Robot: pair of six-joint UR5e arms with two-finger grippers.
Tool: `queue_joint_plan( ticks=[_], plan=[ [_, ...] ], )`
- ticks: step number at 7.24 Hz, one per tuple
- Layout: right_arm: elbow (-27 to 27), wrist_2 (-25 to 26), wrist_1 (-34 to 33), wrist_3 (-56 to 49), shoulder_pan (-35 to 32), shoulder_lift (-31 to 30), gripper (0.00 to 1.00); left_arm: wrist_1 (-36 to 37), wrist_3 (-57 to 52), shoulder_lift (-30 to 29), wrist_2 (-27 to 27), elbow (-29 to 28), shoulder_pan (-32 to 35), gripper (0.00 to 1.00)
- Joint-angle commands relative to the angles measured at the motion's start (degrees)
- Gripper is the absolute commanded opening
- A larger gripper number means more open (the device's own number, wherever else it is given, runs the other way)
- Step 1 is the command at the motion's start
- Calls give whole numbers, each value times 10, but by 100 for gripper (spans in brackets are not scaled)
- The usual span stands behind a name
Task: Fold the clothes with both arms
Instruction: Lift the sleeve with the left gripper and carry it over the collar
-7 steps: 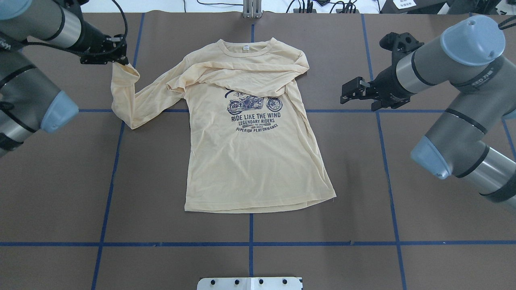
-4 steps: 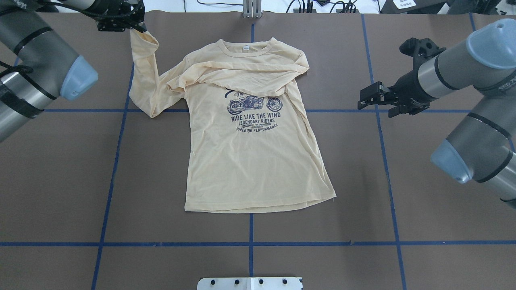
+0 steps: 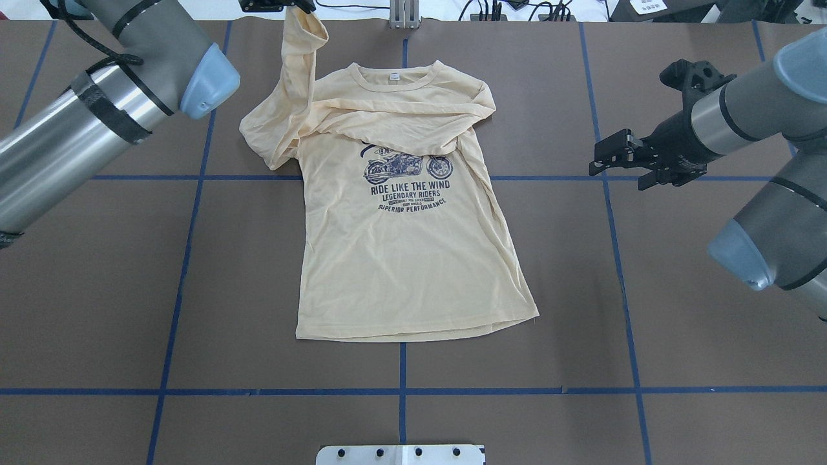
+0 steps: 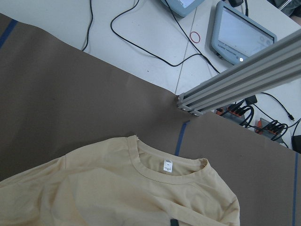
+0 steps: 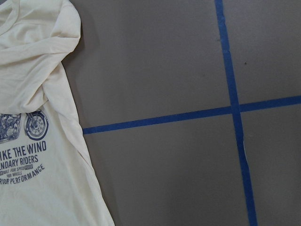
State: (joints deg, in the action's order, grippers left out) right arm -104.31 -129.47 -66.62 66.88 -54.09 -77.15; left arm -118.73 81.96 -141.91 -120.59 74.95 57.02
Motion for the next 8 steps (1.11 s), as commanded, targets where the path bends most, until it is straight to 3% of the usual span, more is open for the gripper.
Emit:
queue_joint_plan(
  ticks=[1, 3, 6, 8],
  plan=[
    [-4, -10, 0, 0, -6, -3, 100, -11, 23, -27, -1, 3, -36, 0],
    [-7, -17, 0, 0, -11, -8, 100, -6, 32, -28, 1, 29, -89, 0],
    [-7, -31, 0, 0, -24, -8, 100, -11, 58, -39, 6, 25, -132, 0],
    [-7, -37, 0, 0, -24, -8, 100, -45, 58, -65, 27, -35, -145, 0]
  ],
)
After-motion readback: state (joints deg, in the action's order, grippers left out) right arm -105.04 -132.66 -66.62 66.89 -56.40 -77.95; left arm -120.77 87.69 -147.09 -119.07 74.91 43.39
